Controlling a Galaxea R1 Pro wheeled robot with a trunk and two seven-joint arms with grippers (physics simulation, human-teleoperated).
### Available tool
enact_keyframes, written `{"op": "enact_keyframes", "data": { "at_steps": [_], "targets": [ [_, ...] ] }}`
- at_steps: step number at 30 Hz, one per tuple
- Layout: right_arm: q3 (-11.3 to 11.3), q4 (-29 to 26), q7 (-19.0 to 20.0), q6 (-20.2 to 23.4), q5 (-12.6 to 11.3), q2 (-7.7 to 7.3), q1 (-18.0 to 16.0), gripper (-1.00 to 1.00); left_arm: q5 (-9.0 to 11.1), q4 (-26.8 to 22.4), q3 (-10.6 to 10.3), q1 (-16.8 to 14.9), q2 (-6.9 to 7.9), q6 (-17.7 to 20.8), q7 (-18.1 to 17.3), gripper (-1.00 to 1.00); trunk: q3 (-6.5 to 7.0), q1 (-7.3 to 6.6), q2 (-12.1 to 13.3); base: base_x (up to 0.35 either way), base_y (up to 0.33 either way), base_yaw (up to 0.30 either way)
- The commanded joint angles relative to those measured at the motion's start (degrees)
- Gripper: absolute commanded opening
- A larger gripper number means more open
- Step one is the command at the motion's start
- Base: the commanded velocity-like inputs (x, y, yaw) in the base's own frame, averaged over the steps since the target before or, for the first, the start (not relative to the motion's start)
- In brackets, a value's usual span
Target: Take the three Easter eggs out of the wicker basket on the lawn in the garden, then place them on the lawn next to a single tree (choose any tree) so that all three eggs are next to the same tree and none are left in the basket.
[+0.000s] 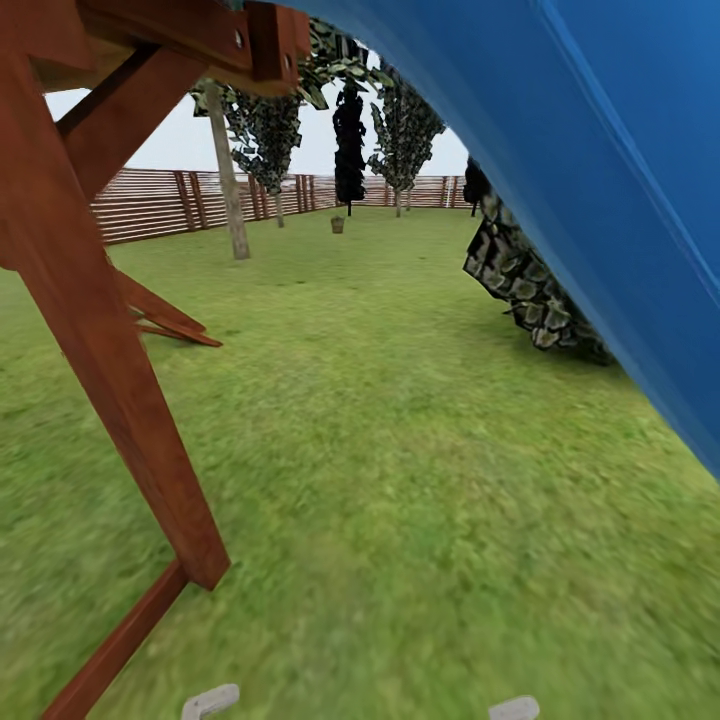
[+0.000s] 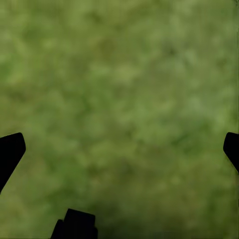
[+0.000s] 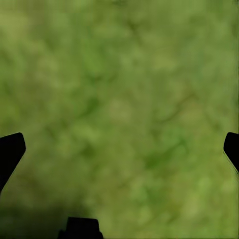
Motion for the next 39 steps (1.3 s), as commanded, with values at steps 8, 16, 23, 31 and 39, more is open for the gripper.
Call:
{"op": "enact_keyframes", "data": {
  "at_steps": [8, 16, 23, 31, 39],
  "targets": [
    [0.45, 0.13, -0.37, -0.05, 0.24, -0.04, -0.04, 1.0, 0.25, -0.15, 0.14, 0.0, -0.03, 0.37, 0.03, 1.0, -1.49, 1.79, -3.24, 0.329, 0.0, 0.0],
    [0.42, 0.16, -0.37, -0.05, 0.24, -0.04, -0.04, 1.0, 0.25, -0.15, 0.14, 0.0, -0.03, 0.37, 0.03, 1.0, -2.93, 3.55, -6.45, 0.329, 0.0, 0.0],
    [0.41, 0.08, -0.37, -0.05, 0.28, -0.04, -0.04, 1.0, 0.25, -0.15, 0.14, 0.0, -0.03, 0.37, 0.03, 1.0, -4.18, 5.08, -9.26, 0.329, 0.0, 0.0],
    [0.41, 0.07, -0.37, -0.05, 0.3, -0.04, -0.04, 1.0, 0.25, -0.15, 0.14, 0.0, -0.03, 0.37, 0.03, 1.0, -5.62, 6.84, -12.47, 0.329, 0.0, 0.0],
    [0.41, 0.07, -0.37, -0.05, 0.28, -0.04, -0.04, 1.0, 0.31, -0.15, 0.14, 0.0, -0.03, 0.37, 0.03, 1.0, -7.06, 8.6, -15.67, 0.329, 0.0, 0.0]
  ]
}}
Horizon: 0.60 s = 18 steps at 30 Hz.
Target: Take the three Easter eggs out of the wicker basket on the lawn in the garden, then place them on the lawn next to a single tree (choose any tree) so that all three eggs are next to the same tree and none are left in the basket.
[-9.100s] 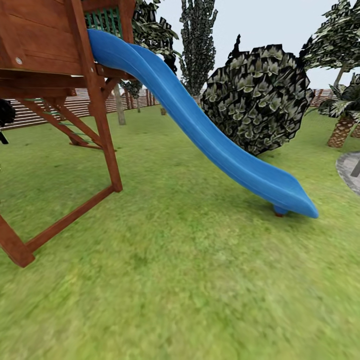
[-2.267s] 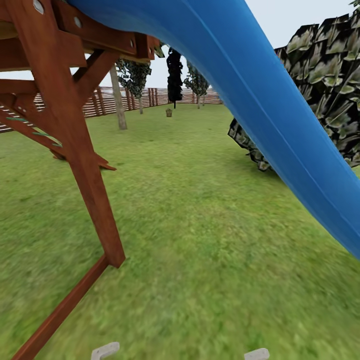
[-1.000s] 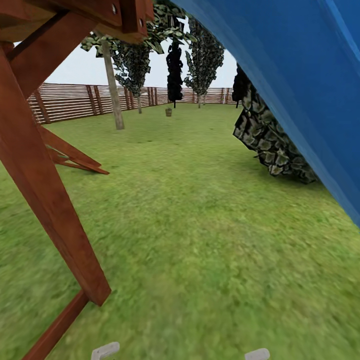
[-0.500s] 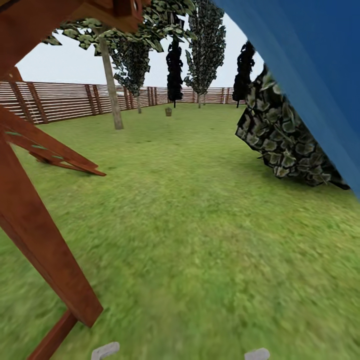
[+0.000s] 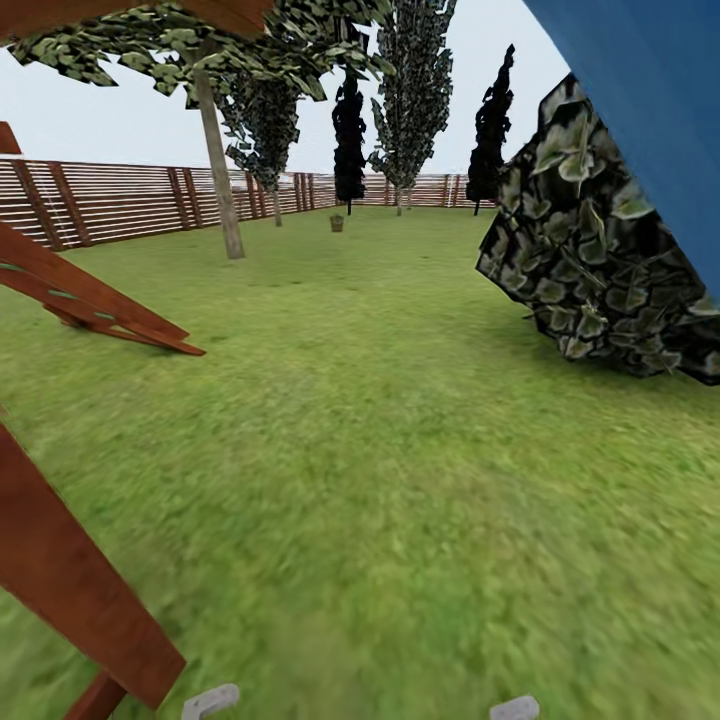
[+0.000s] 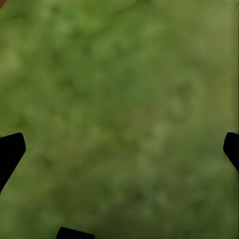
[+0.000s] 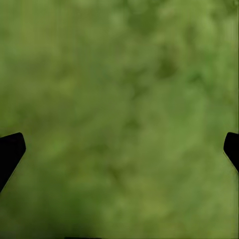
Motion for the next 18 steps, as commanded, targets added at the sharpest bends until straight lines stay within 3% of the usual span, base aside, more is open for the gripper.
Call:
{"op": "enact_keyframes", "data": {
  "at_steps": [1, 5, 11, 18],
  "targets": [
    [0.41, 0.07, -0.37, -0.05, 0.26, 0.0, -0.04, 1.0, 0.25, -0.15, 0.13, 0.0, -0.03, 0.37, 0.03, 1.0, -0.24, 0.25, -0.43, 0.329, 0.0, 0.0],
    [0.38, -0.06, -0.41, -0.05, 0.23, 0.04, -0.04, 1.0, 0.22, -0.15, 0.13, 0.0, -0.03, 0.37, 0.03, 1.0, -0.95, 1.13, -2.04, 0.329, 0.0, 0.0],
    [0.32, -0.1, -0.45, -0.05, 0.04, 0.06, -0.04, 1.0, 0.34, -0.37, 0.13, 0.0, 0.0, 0.37, 0.03, 1.0, -1.24, 1.13, -2.04, 0.327, 0.0, 0.118],
    [0.32, -0.11, -0.46, -0.01, -2.76, -0.06, -0.04, 1.0, 0.38, -0.32, 0.14, 0.0, 0.02, 0.37, 0.03, 1.0, -1.79, 1.13, -2.04, 0.32, 0.0, 0.154]
  ]
}}
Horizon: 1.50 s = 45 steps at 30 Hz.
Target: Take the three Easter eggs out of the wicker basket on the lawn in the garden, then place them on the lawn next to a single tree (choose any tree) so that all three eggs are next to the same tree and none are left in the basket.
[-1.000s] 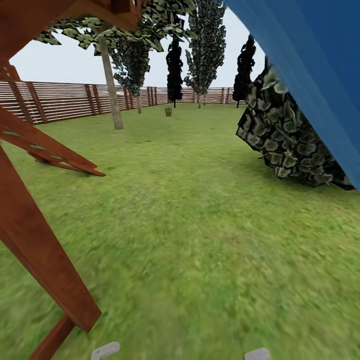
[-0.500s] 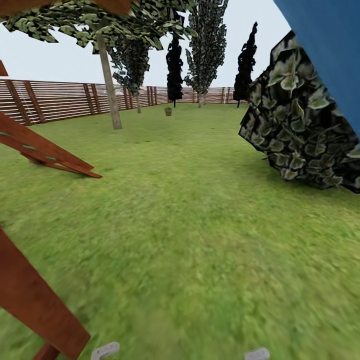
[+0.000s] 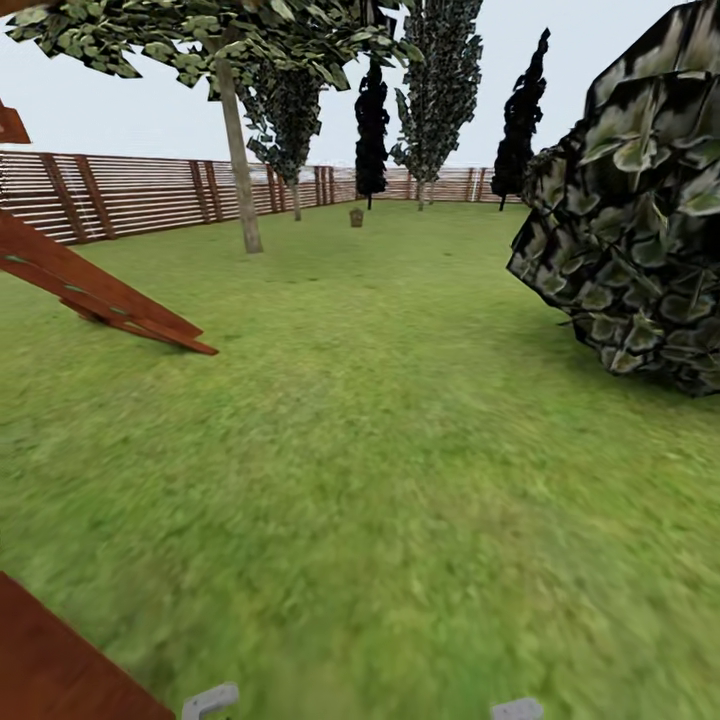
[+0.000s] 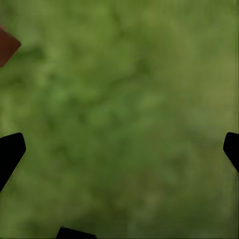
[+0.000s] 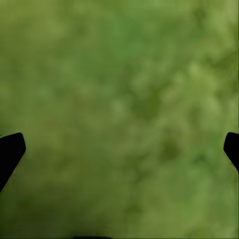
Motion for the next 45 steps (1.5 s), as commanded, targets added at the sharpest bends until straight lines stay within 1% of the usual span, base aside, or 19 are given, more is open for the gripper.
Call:
{"op": "enact_keyframes", "data": {
  "at_steps": [1, 16, 21, 33, 45],
  "targets": [
    [0.28, 0.06, -0.36, -0.03, 0.37, -0.01, -0.03, 1.0, 0.27, -0.13, 0.14, 0.0, -0.01, 0.37, 0.03, 1.0, -0.14, 0.02, -0.02, 0.319, 0.0, 0.136],
    [0.28, 0.06, -0.31, -0.08, 0.28, -0.02, -0.03, 1.0, 0.27, -0.13, 0.16, 0.0, 0.01, 0.37, 0.03, 1.0, -1.45, 0.02, -0.02, 0.319, 0.0, 0.097],
    [0.28, 0.06, -0.29, -0.08, 0.28, -0.02, -0.03, 1.0, 0.27, -0.13, 0.18, 0.0, -0.01, 0.37, 0.03, 1.0, -1.84, 0.02, -0.02, 0.323, 0.0, -0.147],
    [0.27, 0.06, -0.27, -0.08, 0.28, -0.02, -0.03, 1.0, 0.18, -0.05, 0.13, 0.0, -0.08, 0.37, 0.03, 1.0, -2.58, 0.02, -0.02, 0.326, 0.0, -0.224],
    [0.4, 0.17, -0.36, -0.08, 0.35, -0.01, -0.03, 1.0, 0.18, -0.04, 0.13, 0.0, -0.04, 0.37, 0.03, 1.0, -2.69, 0.02, -0.02, 0.327, 0.0, -0.022]
  ]
}}
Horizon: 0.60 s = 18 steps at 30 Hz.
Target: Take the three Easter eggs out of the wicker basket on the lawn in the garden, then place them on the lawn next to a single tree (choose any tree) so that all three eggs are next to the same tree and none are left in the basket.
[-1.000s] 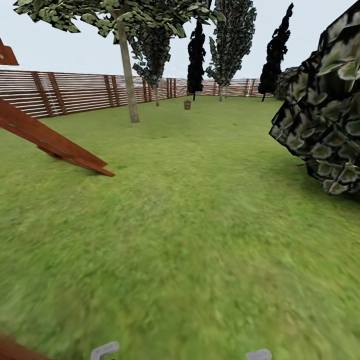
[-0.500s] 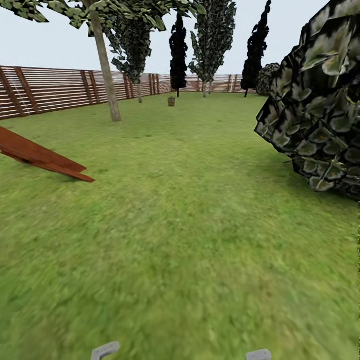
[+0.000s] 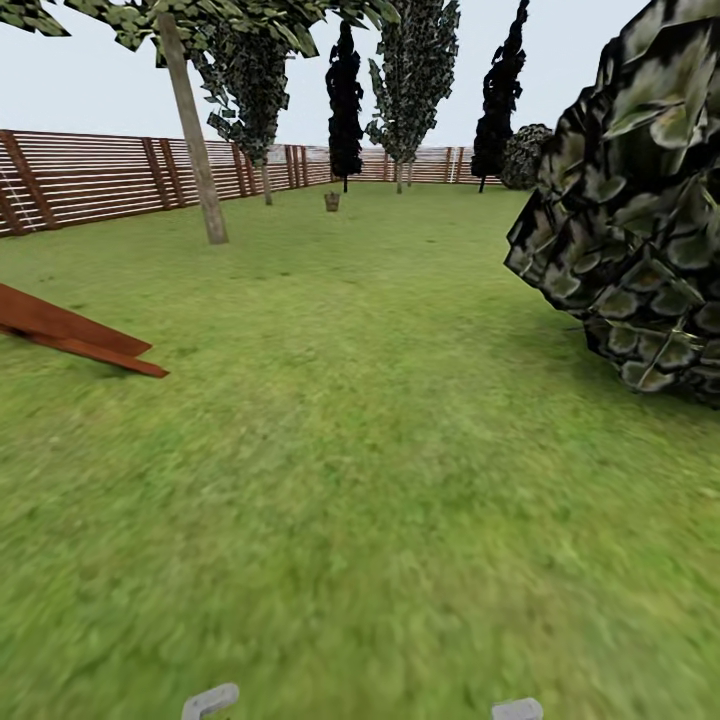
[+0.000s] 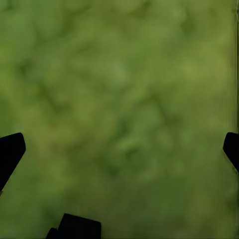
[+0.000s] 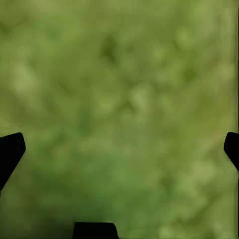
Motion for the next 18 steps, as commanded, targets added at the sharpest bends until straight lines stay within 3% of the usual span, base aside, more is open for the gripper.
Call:
{"op": "enact_keyframes", "data": {
  "at_steps": [1, 18],
  "targets": [
    [0.25, 0.0, -0.36, -0.14, 0.46, 0.0, -0.04, 1.0, 0.26, -0.15, 0.13, 0.01, -0.03, 0.38, 0.03, 1.0, -0.05, 0.02, -0.02, 0.327, 0.0, 0.0],
    [0.23, 0.04, -0.35, -0.92, 0.47, 0.09, -0.04, 1.0, 0.26, -0.15, 0.17, 0.01, 0.01, 0.38, 0.03, 1.0, -0.05, 0.02, -0.02, 0.327, 0.0, 0.0]
  ]
}}
